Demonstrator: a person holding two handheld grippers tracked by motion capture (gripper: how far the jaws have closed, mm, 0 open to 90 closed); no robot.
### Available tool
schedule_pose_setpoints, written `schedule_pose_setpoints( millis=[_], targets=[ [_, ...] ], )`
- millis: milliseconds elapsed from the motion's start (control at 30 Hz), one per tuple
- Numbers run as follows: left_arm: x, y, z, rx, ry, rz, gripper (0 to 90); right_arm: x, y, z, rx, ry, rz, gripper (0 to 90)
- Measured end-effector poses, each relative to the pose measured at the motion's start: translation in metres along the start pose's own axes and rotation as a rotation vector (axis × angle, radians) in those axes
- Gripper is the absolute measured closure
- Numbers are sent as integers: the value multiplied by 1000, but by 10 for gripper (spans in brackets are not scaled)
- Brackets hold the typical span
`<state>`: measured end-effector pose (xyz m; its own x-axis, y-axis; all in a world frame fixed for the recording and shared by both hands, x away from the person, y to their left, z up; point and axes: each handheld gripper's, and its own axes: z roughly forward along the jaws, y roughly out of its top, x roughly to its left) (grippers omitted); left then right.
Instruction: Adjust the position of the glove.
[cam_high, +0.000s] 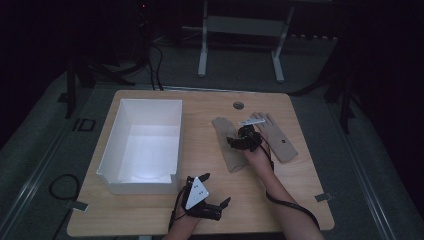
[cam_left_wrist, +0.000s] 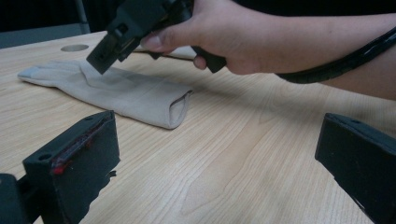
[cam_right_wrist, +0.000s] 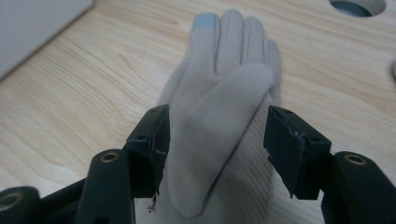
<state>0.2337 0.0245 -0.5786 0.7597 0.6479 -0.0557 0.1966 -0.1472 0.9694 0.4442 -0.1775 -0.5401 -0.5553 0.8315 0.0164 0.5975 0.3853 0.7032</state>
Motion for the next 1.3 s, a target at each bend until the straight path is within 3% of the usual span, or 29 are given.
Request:
schedule_pose_setpoints(
  millis=[233, 367, 600, 733, 933, 1133, 1300],
  targets=[
    [0, 0, 0, 1, -2, 1, 2, -3, -9, 15, 42, -30, 9, 455],
    [0, 0, 0, 1, -2, 1, 1, -2, -13, 16, 26, -48, -22, 508],
    [0, 0, 0, 2, -2, 0, 1, -2, -16, 16, -4, -64, -20, 736],
    [0, 0, 0, 3, -2, -1, 1, -2, -12, 14, 13, -55, 0, 790],
    [0, 0, 0, 4, -3, 0, 2, 0, -3, -3, -35, -22, 64, 800],
    [0, 0, 1, 10, -1, 3, 2, 1, 7, -35, -110, -46, 100, 800],
    [1, 0, 1, 12, 2, -9, 2, 2, 2, -58, -146, -81, 141, 799]
  ],
)
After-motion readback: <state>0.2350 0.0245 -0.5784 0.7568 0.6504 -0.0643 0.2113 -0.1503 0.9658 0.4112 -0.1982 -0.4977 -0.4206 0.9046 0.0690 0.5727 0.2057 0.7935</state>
